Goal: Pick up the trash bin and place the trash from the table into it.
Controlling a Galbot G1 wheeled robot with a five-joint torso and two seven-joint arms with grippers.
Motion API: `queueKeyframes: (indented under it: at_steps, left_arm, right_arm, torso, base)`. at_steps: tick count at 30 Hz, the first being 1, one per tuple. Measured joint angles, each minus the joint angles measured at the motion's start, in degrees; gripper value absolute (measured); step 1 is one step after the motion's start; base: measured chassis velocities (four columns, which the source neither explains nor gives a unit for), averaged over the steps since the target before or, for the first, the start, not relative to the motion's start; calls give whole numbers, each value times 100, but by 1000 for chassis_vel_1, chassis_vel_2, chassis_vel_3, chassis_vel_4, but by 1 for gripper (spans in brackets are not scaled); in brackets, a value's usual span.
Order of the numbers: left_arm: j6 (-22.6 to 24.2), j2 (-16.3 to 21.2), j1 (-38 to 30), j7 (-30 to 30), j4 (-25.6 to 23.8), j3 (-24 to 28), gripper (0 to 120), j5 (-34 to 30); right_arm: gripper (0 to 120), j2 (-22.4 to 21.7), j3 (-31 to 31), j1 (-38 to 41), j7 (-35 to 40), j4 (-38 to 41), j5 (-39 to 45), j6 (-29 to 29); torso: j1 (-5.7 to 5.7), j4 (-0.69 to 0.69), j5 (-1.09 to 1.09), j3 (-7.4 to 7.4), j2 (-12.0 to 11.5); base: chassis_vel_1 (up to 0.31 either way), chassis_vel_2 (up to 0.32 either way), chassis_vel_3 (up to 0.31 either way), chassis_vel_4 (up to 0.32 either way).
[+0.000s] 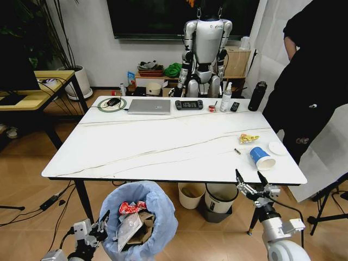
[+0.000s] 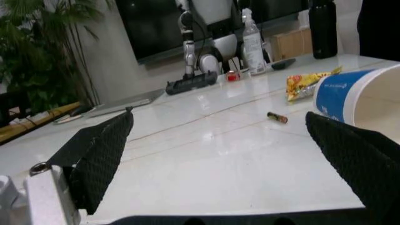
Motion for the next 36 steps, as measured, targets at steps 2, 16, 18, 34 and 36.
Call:
queueKeyframes:
  at_steps: [2,16,18,34,36]
  left_arm:
    - [-9,-34,-5,3,0,6,0,-1]
    - [-72,-99,59,53,62,-1,0,-10]
    - [-72,-100,57,53,62,0,0,-9]
    - [-54,-122,32,40,122,66,0,-2]
    - [-51,-124,29,36,127,77,0,-1]
  right_arm:
    - [100,72,-1,-17,-36,-26,5,39]
    - [100,325,-81,-51,-212,-157,41,197]
    - [100,314,-89,-29,-212,-157,55,197]
    - [100,259,-103,65,-226,-243,92,224]
    - [100,250,-97,73,-226,-254,106,226]
  torso:
    - [0,0,0,0,0]
    - [0,0,-1,0,0]
    - [0,0,0,0,0]
    - [0,0,0,0,0]
    - [0,-1,0,0,0]
  base:
    - [0,0,0,0]
    - [-8,-7,7,7]
    - [-54,-48,50,60]
    - [-49,-54,40,51]
    - [-27,-24,24,19]
